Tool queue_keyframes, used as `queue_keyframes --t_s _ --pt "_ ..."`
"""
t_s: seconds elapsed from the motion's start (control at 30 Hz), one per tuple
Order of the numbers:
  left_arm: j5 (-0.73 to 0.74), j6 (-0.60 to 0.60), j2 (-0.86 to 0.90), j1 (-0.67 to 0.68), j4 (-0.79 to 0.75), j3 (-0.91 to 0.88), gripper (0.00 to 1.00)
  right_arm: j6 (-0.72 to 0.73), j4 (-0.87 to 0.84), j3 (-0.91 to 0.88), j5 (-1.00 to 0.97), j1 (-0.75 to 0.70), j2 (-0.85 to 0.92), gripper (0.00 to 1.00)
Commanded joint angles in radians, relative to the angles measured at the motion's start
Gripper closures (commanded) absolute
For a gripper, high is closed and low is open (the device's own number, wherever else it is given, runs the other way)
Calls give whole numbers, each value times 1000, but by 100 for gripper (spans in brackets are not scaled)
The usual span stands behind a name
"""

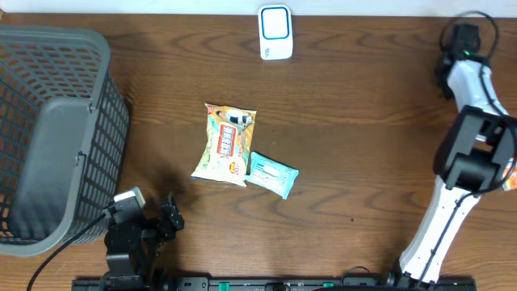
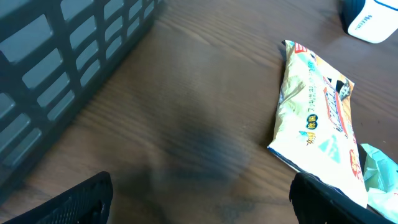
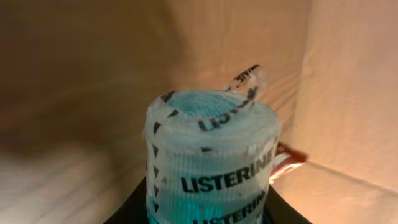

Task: Scan the item barcode
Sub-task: 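Carry the teal bottle to the right table edge and release it, then reach the right gripper to the green wipes pack and grasp it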

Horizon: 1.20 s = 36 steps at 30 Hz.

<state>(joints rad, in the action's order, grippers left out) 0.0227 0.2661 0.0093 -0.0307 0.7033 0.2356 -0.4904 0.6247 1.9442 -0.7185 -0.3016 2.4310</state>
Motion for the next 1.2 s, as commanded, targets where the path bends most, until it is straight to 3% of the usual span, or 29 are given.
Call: queue_keyframes --t_s 0.0,0.07,0.17,0.23,0.3,0.4,0.6,0.73,0.83,0.93,1.03,1.1,1.17 --pt "-8 5 -5 0 0 -4 9 18 -37 -54 -20 -47 -7 96" --pt "-8 5 -5 0 0 -4 9 19 -64 -81 -19 -71 -7 88" --pt "-8 5 -5 0 0 -4 9 38 -83 -89 -7 -101 -7 57" --pt "-9 5 -5 0 0 -4 9 62 -91 -88 -8 -110 -8 48" --pt "-8 5 -5 0 0 -4 9 64 -90 -87 -22 -109 -8 25" --pt "-9 5 -5 0 0 -4 9 68 -90 -87 -61 -101 -16 1" --pt "-8 5 -5 0 0 -4 9 136 -115 -87 -55 -68 -114 1" --pt "-9 5 -5 0 0 -4 9 273 -87 -87 94 -9 -240 1" --pt "-8 5 -5 0 0 -4 9 386 3 -87 358 60 -343 1" --pt "-8 5 -5 0 0 -4 9 453 118 -87 737 135 -418 19" --pt "-8 5 -5 0 0 -4 9 475 217 -87 1170 224 -449 23" --pt "-9 5 -5 0 0 -4 9 474 276 -90 1360 293 -448 16" --pt "-9 5 -5 0 0 -4 9 474 341 -101 1381 372 -441 6"
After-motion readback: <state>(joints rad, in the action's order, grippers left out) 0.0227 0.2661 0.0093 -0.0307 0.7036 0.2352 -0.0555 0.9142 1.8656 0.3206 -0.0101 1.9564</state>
